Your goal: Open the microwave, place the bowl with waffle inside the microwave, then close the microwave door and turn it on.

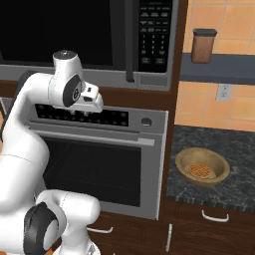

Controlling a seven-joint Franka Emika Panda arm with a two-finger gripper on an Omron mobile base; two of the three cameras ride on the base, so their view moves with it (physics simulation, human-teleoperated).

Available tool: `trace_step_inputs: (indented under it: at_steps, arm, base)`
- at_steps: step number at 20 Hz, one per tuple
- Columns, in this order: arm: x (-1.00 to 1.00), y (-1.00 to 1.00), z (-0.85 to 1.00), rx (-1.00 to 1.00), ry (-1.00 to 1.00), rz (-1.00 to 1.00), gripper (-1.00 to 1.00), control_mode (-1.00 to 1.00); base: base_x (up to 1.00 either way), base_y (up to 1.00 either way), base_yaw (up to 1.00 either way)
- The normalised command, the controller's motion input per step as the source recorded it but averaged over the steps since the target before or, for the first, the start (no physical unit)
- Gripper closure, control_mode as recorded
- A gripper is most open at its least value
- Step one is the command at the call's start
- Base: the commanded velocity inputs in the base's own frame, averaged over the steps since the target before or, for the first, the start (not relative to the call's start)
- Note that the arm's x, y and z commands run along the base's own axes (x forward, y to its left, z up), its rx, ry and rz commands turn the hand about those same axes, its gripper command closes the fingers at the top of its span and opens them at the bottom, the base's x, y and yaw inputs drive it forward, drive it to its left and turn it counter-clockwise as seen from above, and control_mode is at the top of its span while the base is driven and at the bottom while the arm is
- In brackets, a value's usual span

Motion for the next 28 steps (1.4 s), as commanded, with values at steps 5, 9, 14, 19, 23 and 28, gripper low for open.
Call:
trace_step_inputs:
  at_steps: [5,9,14,19,23,28]
  arm:
    - [-0.31,-0.19,0.0,0.01,-0.03,-0.05,-1.0,-1.0]
    - [-0.38,-0.31,0.1,0.09,-0.37,-0.02,-1.0,-1.0]
    - [-0.36,-0.38,0.41,0.01,-0.29,-0.03,-1.0,-1.0]
    - [-0.16,-0.67,0.61,0.0,-0.11,-0.12,-1.0,-1.0]
    - [-0.03,-0.65,0.76,-0.06,-0.07,-0.19,-1.0,-1.0]
    - [-0.09,-0.57,0.67,-0.05,-0.04,-0.18,-1.0,-1.0]
  base:
    - [0.0,0.0,0.0]
    - [0.0,0.0,0.0]
    - [0.0,0.0,0.0]
    - [0.0,0.0,0.0]
    - [0.0,0.0,0.0]
    - [0.0,0.0,0.0]
